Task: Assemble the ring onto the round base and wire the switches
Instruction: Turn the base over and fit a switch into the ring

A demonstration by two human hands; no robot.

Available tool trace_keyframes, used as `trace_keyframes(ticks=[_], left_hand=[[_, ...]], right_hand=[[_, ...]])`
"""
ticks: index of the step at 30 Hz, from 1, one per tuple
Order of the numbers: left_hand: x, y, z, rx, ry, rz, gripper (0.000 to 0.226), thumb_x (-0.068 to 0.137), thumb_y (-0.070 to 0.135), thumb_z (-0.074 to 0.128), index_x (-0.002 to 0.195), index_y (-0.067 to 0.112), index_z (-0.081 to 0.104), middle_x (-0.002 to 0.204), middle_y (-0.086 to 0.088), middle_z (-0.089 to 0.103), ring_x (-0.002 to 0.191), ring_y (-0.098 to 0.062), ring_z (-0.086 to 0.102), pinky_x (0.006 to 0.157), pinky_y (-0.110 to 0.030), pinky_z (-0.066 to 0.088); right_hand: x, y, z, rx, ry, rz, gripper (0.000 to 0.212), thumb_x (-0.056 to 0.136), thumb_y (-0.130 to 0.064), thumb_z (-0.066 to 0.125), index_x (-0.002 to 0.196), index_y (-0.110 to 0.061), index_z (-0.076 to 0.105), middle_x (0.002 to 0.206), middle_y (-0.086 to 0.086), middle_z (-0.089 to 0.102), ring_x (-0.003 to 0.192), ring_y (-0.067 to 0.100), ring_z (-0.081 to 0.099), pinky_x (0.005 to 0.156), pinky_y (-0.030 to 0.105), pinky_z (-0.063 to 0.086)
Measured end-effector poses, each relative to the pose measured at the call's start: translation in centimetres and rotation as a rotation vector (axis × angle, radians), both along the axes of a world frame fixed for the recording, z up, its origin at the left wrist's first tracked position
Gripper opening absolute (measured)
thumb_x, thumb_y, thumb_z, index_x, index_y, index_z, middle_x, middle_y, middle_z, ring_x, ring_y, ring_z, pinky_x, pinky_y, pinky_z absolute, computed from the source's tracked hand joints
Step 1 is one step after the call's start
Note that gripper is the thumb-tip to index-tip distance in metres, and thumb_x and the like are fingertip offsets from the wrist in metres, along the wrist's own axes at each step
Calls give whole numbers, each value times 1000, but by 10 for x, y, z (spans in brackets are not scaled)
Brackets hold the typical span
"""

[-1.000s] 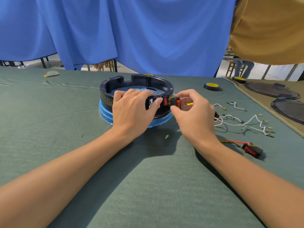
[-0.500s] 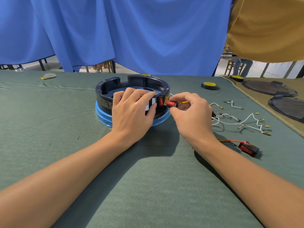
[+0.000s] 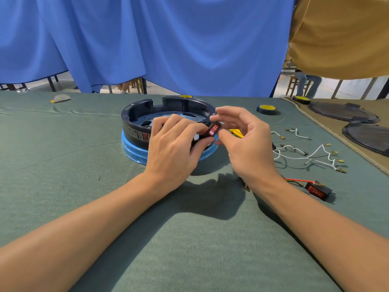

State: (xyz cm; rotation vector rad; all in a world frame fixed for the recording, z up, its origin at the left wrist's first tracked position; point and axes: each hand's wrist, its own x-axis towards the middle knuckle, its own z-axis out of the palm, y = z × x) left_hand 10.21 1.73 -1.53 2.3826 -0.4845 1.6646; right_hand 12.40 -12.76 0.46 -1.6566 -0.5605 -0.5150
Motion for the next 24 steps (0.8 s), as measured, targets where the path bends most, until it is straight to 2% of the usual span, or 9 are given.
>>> trace_keyframes(ticks=[4, 9, 15, 20, 24], left_hand=[[-3, -3, 1, -8, -5, -22, 28, 90, 34, 68, 85, 6, 72, 83, -2, 71, 77, -27, 65, 82, -34, 36], [-5, -4, 2, -27, 2, -22, 28, 88, 33, 70, 84, 5, 71, 81, -4, 69, 75, -28, 63, 81, -34, 36], [-5, -3, 2, -27, 1, -10, 30, 86, 35, 72, 83, 5, 69, 79, -4, 68, 74, -26, 61, 79, -34, 37], [-4, -2, 1, -13, -9, -31, 29, 89, 34, 69, 85, 5, 70, 82, -4, 69, 76, -27, 62, 80, -34, 37], [-2, -2, 0, -29, 10, -32, 22, 94, 19, 61, 101, 1, 71, 98, -8, 72, 86, -30, 64, 81, -37, 40]], right_hand=[[-2, 0, 0, -1, -13, 69, 42, 84, 11, 53, 105, -24, 65, 98, -11, 72, 98, 1, 66, 81, 22, 55], [-3, 0, 1, 17, 18, 152, 42, 90, 12, 48, 113, -20, 62, 102, -9, 72, 104, 1, 65, 95, 22, 50], [-4, 1, 0, 7, 30, 187, 53, 84, 21, 35, 117, -12, 60, 102, -6, 72, 102, -2, 64, 85, 8, 44], [-5, 1, 1, 1, 6, 168, 49, 87, 17, 39, 116, -15, 62, 103, -7, 71, 104, -1, 64, 84, 11, 48], [-3, 0, 0, -5, -9, 84, 38, 87, 7, 57, 112, -21, 65, 101, -8, 70, 99, 4, 65, 83, 27, 56]])
